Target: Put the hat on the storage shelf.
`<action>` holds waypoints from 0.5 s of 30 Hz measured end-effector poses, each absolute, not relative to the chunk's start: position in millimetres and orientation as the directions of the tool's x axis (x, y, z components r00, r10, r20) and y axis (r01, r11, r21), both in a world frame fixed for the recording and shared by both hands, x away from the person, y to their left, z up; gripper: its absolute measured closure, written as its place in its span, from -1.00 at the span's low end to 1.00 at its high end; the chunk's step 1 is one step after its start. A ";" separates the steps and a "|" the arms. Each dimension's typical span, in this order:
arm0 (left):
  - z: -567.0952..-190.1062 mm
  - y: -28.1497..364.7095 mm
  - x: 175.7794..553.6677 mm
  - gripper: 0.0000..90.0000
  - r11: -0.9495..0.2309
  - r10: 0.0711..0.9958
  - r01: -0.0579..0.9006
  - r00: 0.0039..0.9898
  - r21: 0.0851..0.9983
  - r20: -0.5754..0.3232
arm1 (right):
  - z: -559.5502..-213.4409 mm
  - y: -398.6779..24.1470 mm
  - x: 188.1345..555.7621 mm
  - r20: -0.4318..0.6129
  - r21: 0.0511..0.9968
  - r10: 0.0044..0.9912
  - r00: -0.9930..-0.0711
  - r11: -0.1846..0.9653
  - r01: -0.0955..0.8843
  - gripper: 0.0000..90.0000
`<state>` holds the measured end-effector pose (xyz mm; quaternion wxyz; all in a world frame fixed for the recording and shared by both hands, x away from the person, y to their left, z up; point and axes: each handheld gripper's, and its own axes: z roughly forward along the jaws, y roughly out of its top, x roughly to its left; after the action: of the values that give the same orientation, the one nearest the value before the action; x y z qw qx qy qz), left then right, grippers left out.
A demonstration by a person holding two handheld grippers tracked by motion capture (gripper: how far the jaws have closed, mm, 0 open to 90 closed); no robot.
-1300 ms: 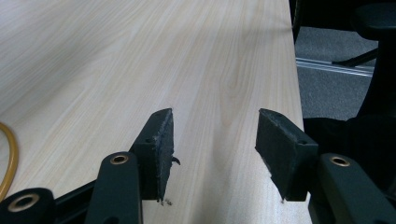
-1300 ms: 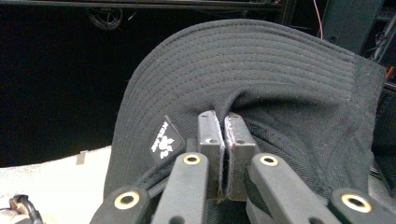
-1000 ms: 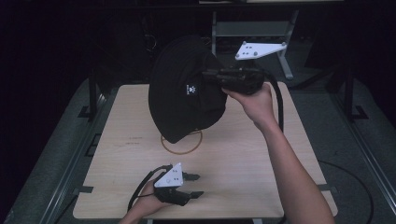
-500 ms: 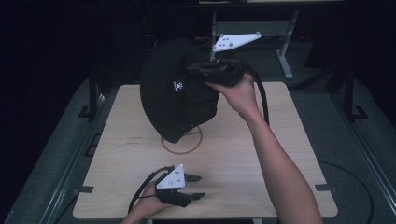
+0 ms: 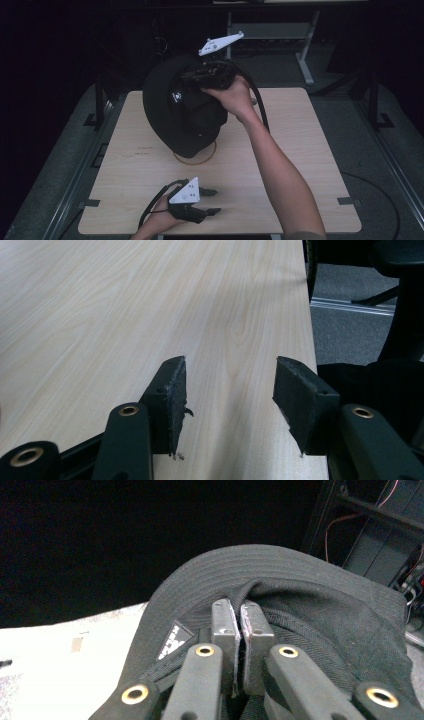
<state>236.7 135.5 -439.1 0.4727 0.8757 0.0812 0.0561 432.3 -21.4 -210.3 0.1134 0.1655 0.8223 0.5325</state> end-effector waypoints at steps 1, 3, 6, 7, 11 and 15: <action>-439.1 135.5 236.7 0.03 -0.540 0.195 0.089 0.981 0.837 0.021 | -212.2 -18.2 434.2 -0.014 0.907 0.398 -0.917 0.392 0.156 0.94; -438.9 135.4 236.5 0.03 -0.541 0.194 0.084 0.981 0.837 0.027 | -215.4 -11.8 437.7 -0.008 0.897 0.397 -0.918 0.408 0.168 0.93; -439.1 135.0 236.2 0.03 -0.543 0.191 0.082 0.981 0.836 0.028 | -221.0 -3.2 442.4 -0.004 0.883 0.406 -0.914 0.430 0.187 0.91; -439.8 134.0 235.6 0.03 -0.542 0.188 0.080 0.982 0.836 0.028 | -222.7 -0.8 444.0 -0.010 0.882 0.406 -0.914 0.433 0.183 0.86; -439.6 133.3 234.5 0.03 -0.547 0.182 0.073 0.983 0.834 0.033 | -225.2 4.4 443.7 0.009 0.889 0.425 -0.905 0.411 0.202 0.60; -439.8 134.3 234.4 0.03 -0.549 0.187 0.076 0.982 0.832 0.033 | -226.2 1.3 439.9 0.014 0.898 0.418 -0.908 0.394 0.195 0.51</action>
<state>234.4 134.3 -439.8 0.4690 0.8780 0.0749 0.0589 439.9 1.3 -226.2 0.1075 0.1853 0.8279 0.5183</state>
